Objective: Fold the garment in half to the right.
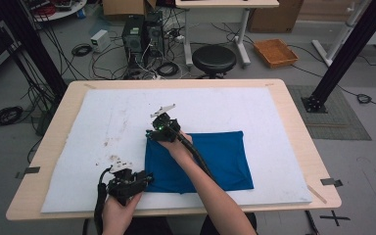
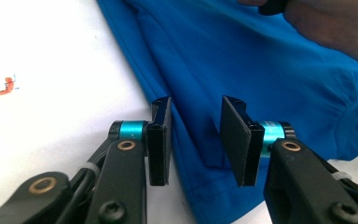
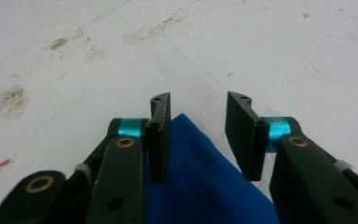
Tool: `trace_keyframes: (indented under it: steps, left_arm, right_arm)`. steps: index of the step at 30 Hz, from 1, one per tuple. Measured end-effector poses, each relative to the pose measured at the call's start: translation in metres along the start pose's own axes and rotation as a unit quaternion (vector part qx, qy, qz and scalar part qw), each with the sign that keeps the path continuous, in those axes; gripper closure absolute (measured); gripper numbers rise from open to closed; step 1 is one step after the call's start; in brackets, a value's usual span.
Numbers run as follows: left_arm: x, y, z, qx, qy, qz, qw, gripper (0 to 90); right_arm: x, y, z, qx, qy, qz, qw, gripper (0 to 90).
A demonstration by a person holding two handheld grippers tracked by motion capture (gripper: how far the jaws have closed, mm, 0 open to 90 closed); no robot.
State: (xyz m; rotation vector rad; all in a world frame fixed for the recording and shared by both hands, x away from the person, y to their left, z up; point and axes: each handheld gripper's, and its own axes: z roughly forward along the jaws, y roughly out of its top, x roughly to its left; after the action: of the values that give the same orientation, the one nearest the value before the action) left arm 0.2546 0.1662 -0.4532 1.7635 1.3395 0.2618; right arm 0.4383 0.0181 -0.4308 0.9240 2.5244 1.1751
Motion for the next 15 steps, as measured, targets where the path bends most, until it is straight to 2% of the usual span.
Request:
trace_keyframes:
  steps: [4, 9, 15]
  left_arm:
    - [0.000, 0.000, 0.000, 0.000, 0.001, 0.000, 1.0000, 64.6]
    - [0.000, 0.000, 0.000, 0.000, 0.001, 0.000, 1.0000, 65.7]
    - [0.000, 0.000, 0.000, 0.000, 0.002, 0.000, 1.0000, 66.4]
  right_arm:
    - [0.001, 0.002, 0.010, 0.015, -0.007, 0.001, 0.9999, 65.0]
    - [0.000, -0.001, 0.017, 0.032, -0.002, 0.004, 0.9995, 66.0]
    - [-0.002, -0.002, 0.020, 0.030, 0.002, 0.009, 0.9995, 73.2]
